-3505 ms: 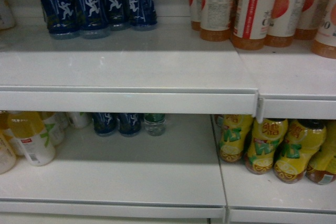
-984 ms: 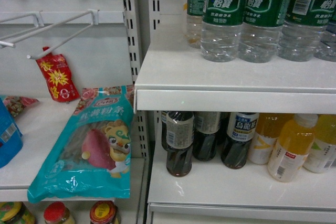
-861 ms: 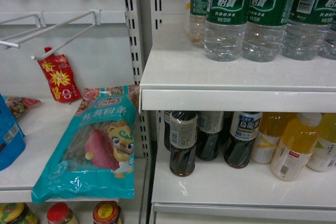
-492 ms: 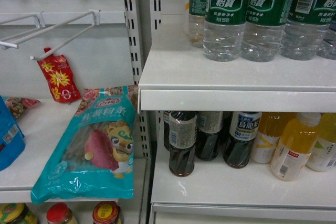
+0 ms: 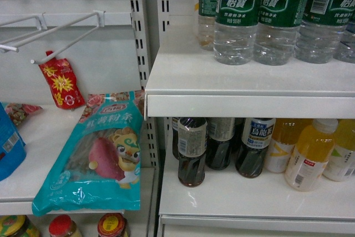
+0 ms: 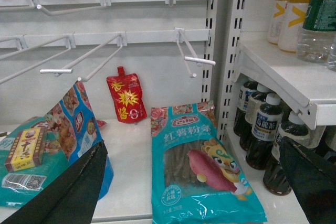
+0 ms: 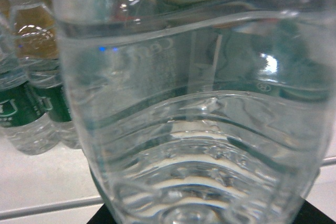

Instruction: Move water from second to third shelf

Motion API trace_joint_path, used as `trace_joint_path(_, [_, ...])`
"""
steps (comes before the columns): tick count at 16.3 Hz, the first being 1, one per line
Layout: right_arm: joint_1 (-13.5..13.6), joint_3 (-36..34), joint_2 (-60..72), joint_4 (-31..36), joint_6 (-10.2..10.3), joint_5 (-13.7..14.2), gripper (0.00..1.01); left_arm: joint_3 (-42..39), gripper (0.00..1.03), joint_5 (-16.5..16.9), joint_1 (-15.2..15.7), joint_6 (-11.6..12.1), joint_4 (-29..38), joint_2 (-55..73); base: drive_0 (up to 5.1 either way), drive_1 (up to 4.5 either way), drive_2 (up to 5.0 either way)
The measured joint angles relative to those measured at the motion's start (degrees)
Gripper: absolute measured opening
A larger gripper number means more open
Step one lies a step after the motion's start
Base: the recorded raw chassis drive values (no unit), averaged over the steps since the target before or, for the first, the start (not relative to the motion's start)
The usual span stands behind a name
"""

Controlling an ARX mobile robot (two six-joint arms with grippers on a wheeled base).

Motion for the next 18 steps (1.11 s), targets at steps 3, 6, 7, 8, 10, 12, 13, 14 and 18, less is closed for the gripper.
trace_joint_path(3, [0.63,1.57,8.26,1.33,1.88,-4.17,0.39,0.00,0.98,-0.02,0.00,0.00,0.00,0.00,0.0,0.00,0.0])
trace_joint_path(6, [0.94,3.50,14.27,3.15,2.99,-4.42,0.39,0.00,0.98,-0.02,0.00,0.00,0.00,0.00,0.0,0.00,0.0])
trace_joint_path(7, [0.98,5.46,17.09,4.68,3.85,-4.74,0.39,0.00,0.98,-0.02,0.00,0.00,0.00,0.00,0.0,0.00,0.0])
trace_joint_path(8, [1.18,6.49,18.73,5.70,4.07,-4.83,0.39,0.00,0.98,-0.02,0.00,0.00,0.00,0.00,0.0,0.00,0.0])
trace_joint_path(10, [1.88,8.81,22.47,6.23,4.96,-5.31,0.39,0.00,0.98,-0.02,0.00,0.00,0.00,0.00,0.0,0.00,0.0])
trace_joint_path(12, [3.50,11.45,27.26,7.63,4.92,-5.07,0.39,0.00,0.98,-0.02,0.00,0.00,0.00,0.00,0.0,0.00,0.0])
trace_joint_path(13, [3.67,12.76,28.68,8.26,4.72,-4.85,0.39,0.00,0.98,-0.02,0.00,0.00,0.00,0.00,0.0,0.00,0.0])
trace_joint_path(14, [3.93,14.08,30.42,9.27,4.66,-4.31,0.39,0.00,0.98,-0.02,0.00,0.00,0.00,0.00,0.0,0.00,0.0])
trace_joint_path(18, [3.96,17.94,35.06,8.96,3.76,-3.34,0.39,0.00,0.98,-0.02,0.00,0.00,0.00,0.00,0.0,0.00,0.0])
